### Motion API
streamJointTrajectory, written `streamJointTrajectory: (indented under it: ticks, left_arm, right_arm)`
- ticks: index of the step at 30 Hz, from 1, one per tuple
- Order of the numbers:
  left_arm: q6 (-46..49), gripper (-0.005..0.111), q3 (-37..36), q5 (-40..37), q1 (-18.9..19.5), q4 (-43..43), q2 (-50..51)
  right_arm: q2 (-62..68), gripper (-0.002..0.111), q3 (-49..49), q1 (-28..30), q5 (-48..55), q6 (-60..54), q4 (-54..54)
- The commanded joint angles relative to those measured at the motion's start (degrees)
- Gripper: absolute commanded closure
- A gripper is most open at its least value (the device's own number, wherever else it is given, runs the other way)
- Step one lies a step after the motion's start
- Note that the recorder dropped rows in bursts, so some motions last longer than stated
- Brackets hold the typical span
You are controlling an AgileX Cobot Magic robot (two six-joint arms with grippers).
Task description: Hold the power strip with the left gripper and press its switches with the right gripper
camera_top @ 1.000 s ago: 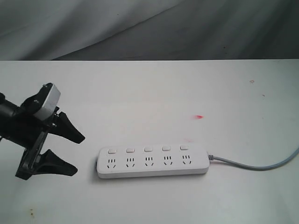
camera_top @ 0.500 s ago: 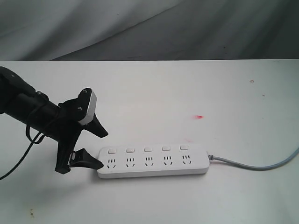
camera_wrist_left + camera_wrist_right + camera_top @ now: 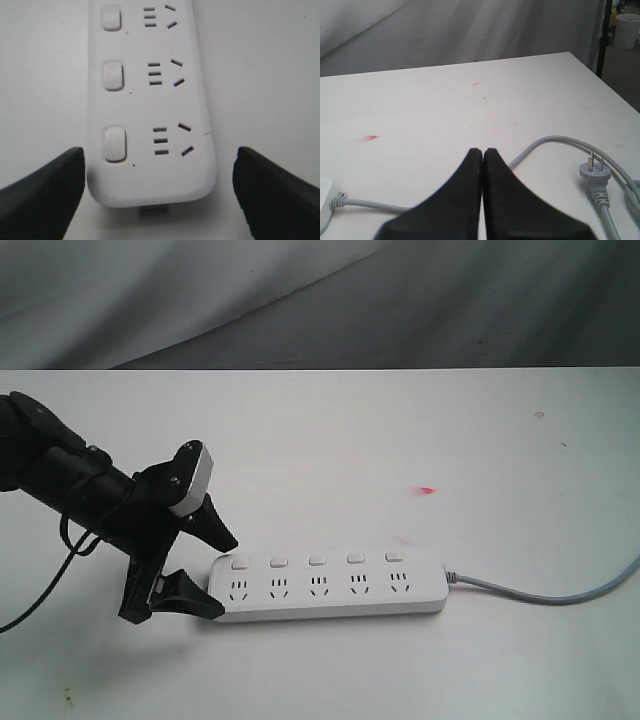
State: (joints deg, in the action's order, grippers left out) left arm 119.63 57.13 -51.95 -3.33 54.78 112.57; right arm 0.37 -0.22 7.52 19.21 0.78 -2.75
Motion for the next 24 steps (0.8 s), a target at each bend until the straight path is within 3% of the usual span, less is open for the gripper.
streamJointTrajectory:
  ticks: [1,21,24]
  left_arm:
    - [0.29,0.030,0.48,1.52,-0.30,1.56,2.06]
    - [0.29,0.031,0.48,1.79,-0.30,3.76,2.68]
    - [0.29,0.036,0.48,1.79,-0.30,3.76,2.68]
  right_arm:
    - [-0.37,0.108,0.22,0.44,-0.03,-0.09,0.17]
    - [-0.37,0.108,0.22,0.44,-0.03,-0.09,0.17]
    - [-0.37,0.108,0.22,0.44,-0.03,-0.09,0.17]
